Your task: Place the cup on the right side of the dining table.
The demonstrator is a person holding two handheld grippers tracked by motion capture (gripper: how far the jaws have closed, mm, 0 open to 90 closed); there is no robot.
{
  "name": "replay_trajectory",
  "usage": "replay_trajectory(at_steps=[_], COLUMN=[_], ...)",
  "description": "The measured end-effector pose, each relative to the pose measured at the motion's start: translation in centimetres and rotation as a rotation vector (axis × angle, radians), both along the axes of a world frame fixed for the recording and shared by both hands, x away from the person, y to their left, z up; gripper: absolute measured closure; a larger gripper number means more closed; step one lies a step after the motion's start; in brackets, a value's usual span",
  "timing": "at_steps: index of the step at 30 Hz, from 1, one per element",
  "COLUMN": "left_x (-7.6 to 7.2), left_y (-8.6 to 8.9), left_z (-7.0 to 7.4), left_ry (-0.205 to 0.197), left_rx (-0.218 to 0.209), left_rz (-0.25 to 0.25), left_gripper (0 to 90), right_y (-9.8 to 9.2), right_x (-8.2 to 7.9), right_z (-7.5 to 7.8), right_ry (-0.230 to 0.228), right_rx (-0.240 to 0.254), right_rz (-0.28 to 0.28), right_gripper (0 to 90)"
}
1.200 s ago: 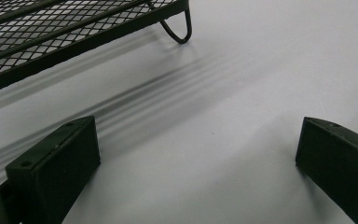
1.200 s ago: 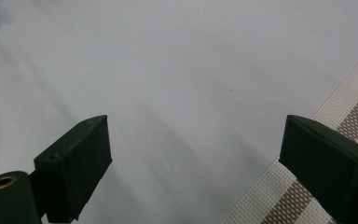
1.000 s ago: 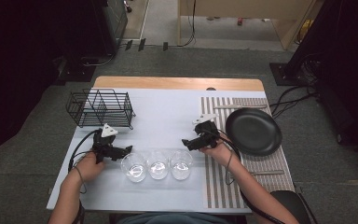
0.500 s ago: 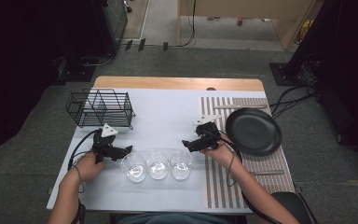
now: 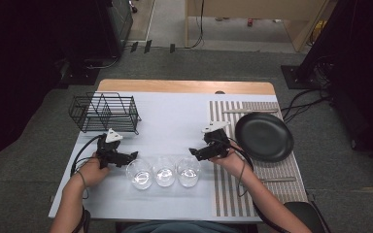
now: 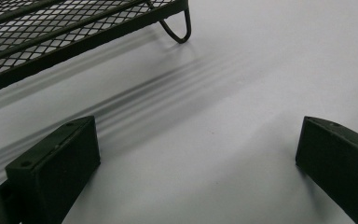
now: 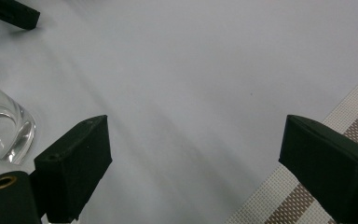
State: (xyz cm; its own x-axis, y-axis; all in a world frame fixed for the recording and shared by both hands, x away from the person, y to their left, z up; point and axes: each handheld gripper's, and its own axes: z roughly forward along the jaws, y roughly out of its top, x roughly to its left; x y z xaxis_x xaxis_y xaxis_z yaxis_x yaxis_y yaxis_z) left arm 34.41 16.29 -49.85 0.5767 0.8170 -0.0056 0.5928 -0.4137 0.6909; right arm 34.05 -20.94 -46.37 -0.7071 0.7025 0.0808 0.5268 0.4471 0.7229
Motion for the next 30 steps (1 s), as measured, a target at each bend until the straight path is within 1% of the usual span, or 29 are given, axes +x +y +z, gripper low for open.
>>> replay_trajectory(at_steps=[3,13,17,23,30], left_x=[0.0,0.0,0.0,0.0,0.0], left_y=[0.0,0.0,0.0,0.0,0.0], left_z=[0.0,0.0,0.0,0.0,0.0], left_ry=[0.000,0.000,0.000,0.000,0.000], left_rx=[0.000,0.001,0.001,0.002,0.002], left_rz=[0.000,0.000,-0.001,-0.001,0.000], left_gripper=[0.0,0.0,0.0,0.0,0.0], right_y=[0.0,0.0,0.0,0.1,0.0], right_x=[-0.1,-0.4,-0.5,-0.7,-0.9], right_z=[0.2,0.4,0.6,0.7,1.2], right_ry=[0.002,0.005,0.000,-0.009,-0.018], right_rx=[0.010,0.013,0.020,0.014,0.024], right_rz=[0.000,0.014,0.016,0.029,0.032], right_gripper=[9.0,9.1,9.1,9.1,9.1])
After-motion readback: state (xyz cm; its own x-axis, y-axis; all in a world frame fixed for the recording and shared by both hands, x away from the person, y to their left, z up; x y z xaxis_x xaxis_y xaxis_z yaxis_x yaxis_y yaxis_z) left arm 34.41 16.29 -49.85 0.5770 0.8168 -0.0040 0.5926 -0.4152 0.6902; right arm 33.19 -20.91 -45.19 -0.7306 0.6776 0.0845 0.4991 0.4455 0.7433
